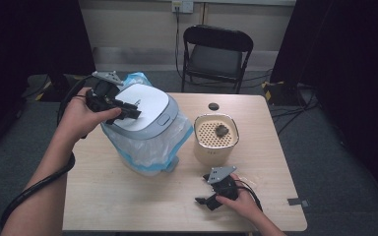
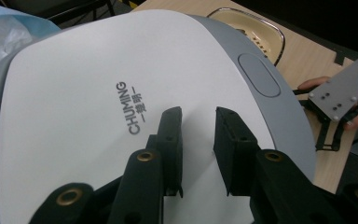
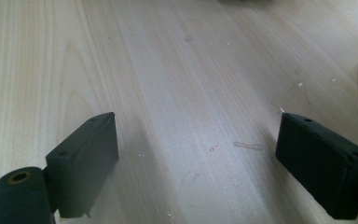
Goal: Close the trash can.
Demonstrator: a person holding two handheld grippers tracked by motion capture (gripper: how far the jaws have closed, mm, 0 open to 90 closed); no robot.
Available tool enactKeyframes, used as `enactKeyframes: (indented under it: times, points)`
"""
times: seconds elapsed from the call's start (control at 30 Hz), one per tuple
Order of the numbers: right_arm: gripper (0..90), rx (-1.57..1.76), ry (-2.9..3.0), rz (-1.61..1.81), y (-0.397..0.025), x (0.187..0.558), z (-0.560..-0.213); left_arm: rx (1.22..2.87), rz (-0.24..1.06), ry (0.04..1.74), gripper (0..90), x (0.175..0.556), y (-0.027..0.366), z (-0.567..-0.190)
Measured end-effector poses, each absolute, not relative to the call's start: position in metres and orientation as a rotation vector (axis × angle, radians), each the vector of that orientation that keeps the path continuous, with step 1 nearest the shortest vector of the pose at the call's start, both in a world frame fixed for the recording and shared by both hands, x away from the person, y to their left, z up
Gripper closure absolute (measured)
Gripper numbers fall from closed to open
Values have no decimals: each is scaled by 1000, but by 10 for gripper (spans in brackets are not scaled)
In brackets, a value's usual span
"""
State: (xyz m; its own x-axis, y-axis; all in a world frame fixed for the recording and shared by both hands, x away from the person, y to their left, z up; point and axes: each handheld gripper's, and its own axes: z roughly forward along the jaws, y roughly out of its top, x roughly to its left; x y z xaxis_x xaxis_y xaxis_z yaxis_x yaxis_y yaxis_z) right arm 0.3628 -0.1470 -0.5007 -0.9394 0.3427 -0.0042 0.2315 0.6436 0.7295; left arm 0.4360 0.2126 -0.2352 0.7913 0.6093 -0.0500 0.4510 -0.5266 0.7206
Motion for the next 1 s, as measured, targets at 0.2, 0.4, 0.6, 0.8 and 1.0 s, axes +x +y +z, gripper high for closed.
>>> enactKeyframes:
  times: [0.2, 0.4, 0.6, 0.8, 1.0]
  points:
    - [123, 478, 2718, 1176, -147, 363, -501, 2236, 297, 780, 746, 440, 207, -234]
    - [123, 480, 2719, 1176, -147, 363, -501, 2218, 297, 784, 763, 440, 209, -238]
    - [120, 477, 2720, 1178, -147, 363, -501, 2206, 328, 757, 782, 437, 209, -241]
    - [120, 478, 2721, 1178, -147, 363, -501, 2259, 381, 772, 502, 434, 198, -237]
    - [120, 478, 2720, 1176, -147, 363, -501, 2287, 382, 770, 252, 428, 195, -238]
